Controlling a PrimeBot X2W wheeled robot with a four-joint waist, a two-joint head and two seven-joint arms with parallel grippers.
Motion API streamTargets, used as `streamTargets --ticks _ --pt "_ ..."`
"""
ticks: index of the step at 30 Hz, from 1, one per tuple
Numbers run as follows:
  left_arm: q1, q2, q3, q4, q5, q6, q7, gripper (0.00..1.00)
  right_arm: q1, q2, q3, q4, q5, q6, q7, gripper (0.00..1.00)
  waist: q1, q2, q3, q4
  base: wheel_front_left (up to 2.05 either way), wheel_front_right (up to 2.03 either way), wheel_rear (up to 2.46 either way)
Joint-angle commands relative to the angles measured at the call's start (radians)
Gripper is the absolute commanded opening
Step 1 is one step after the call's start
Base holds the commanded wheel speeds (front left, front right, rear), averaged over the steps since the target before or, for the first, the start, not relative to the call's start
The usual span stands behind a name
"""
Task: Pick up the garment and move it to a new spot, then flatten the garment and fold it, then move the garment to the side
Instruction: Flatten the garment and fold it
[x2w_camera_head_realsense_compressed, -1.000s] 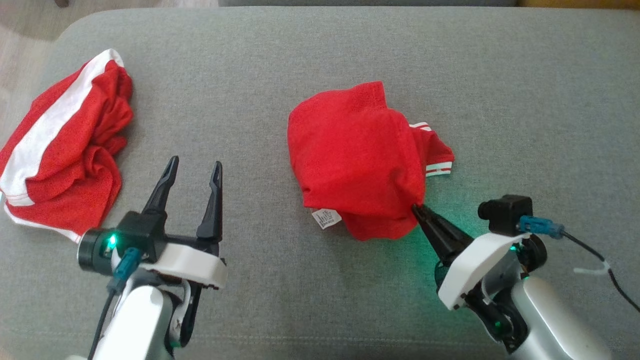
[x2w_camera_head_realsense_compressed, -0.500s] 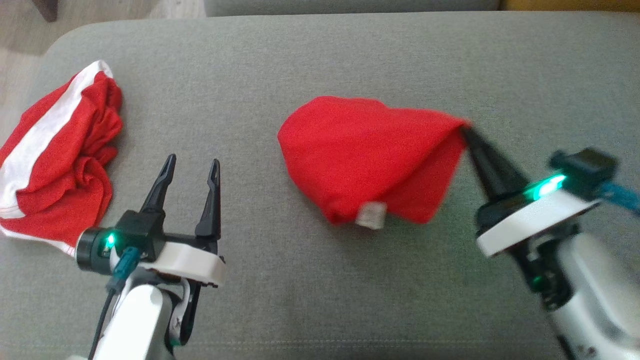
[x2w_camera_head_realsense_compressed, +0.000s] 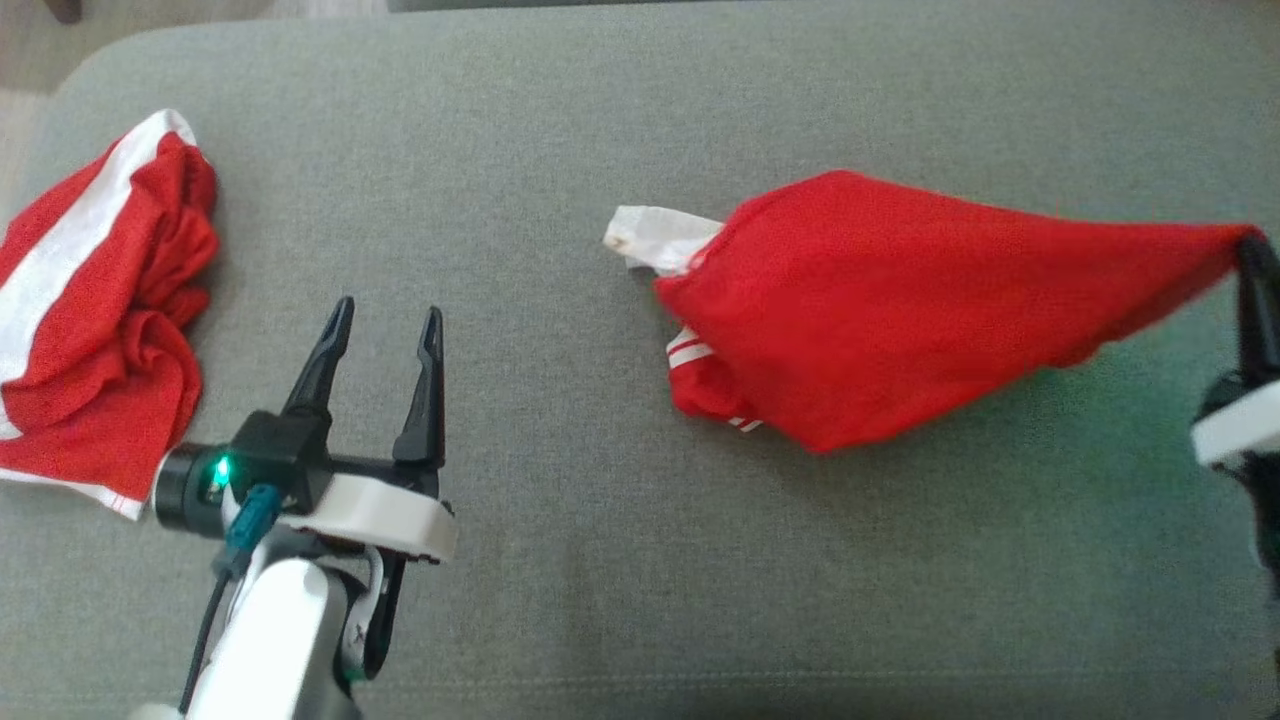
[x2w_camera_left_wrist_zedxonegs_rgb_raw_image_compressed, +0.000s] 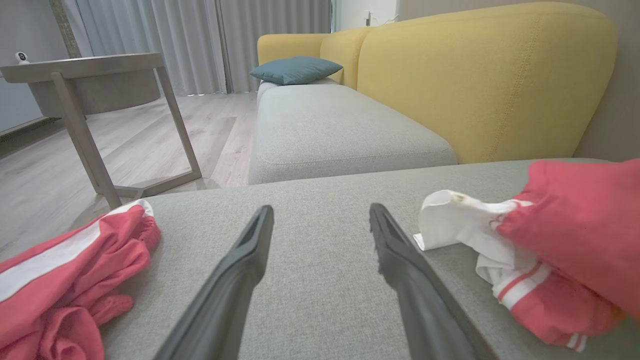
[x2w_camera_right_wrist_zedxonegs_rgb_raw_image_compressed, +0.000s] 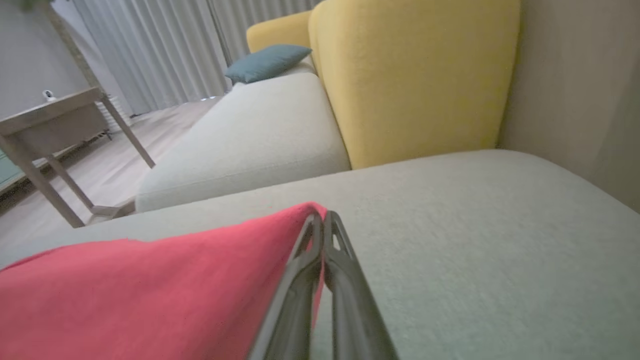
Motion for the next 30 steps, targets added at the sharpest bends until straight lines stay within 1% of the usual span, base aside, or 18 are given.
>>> streamTargets --ticks 1,5,9,10,11,12,16,19,24,28,30 --pt "-0.050 0.009 0.041 -0.033 0.012 -0.005 -0.012 1.00 -0.004 -0.022 -0.008 -0.019 -0.010 0.008 0.001 0.00 0.0000 -0.0001 0.010 0.001 0.00 0.00 0.00" --pt "-0.057 0.004 0.044 -0.035 0.020 -0.008 -0.012 1.00 0.006 -0.014 -0.093 0.048 -0.063 0.008 0.001 0.00 0.0000 -0.0001 0.028 0.003 0.00 0.00 0.00" --pt "-0.059 0.001 0.049 -0.036 0.026 -0.010 -0.012 1.00 0.012 0.009 -0.103 0.087 -0.097 0.008 0.003 0.00 0.0000 -0.0001 0.038 0.000 0.00 0.00 0.00" --pt "-0.059 0.000 0.050 -0.035 0.028 -0.010 -0.012 1.00 0.013 0.017 -0.102 0.090 -0.101 0.008 0.002 0.27 0.0000 -0.0001 0.039 -0.001 0.00 0.00 0.00" --pt "-0.058 -0.001 0.051 -0.035 0.030 -0.010 -0.012 1.00 0.015 0.023 -0.101 0.093 -0.106 0.008 0.000 0.93 0.0000 -0.0001 0.039 -0.002 0.00 0.00 0.00" --pt "-0.058 -0.003 0.052 -0.034 0.031 -0.010 -0.012 1.00 0.016 0.027 -0.099 0.096 -0.110 0.008 -0.003 1.00 0.0000 -0.0001 0.038 -0.004 0.00 0.00 0.00" --pt "-0.051 -0.007 0.054 -0.026 0.035 -0.013 -0.012 1.00 0.037 0.041 -0.088 0.075 -0.128 0.008 -0.033 1.00 0.0000 -0.0001 0.022 -0.010 0.00 0.00 0.00" --pt "-0.041 -0.007 0.058 -0.021 0.035 -0.015 -0.012 1.00 0.066 0.046 -0.087 0.021 -0.150 0.008 -0.069 1.00 0.0000 -0.0001 0.002 -0.016 0.00 0.00 0.00" --pt "-0.018 -0.004 0.069 -0.020 0.036 -0.014 -0.012 1.00 0.116 0.062 -0.059 -0.128 -0.197 0.008 -0.105 1.00 0.0000 -0.0001 -0.032 -0.025 0.00 0.00 0.00" --pt "0.002 -0.003 0.077 -0.022 0.038 -0.006 -0.012 1.00 0.155 0.090 -0.006 -0.255 -0.230 0.008 -0.091 1.00 0.0000 -0.0001 -0.052 -0.028 0.00 0.00 0.00" --pt "0.006 -0.002 0.079 -0.022 0.039 -0.005 -0.012 1.00 0.166 0.098 0.008 -0.278 -0.235 0.008 -0.084 1.00 0.0000 -0.0001 -0.055 -0.028 0.00 0.00 0.00"
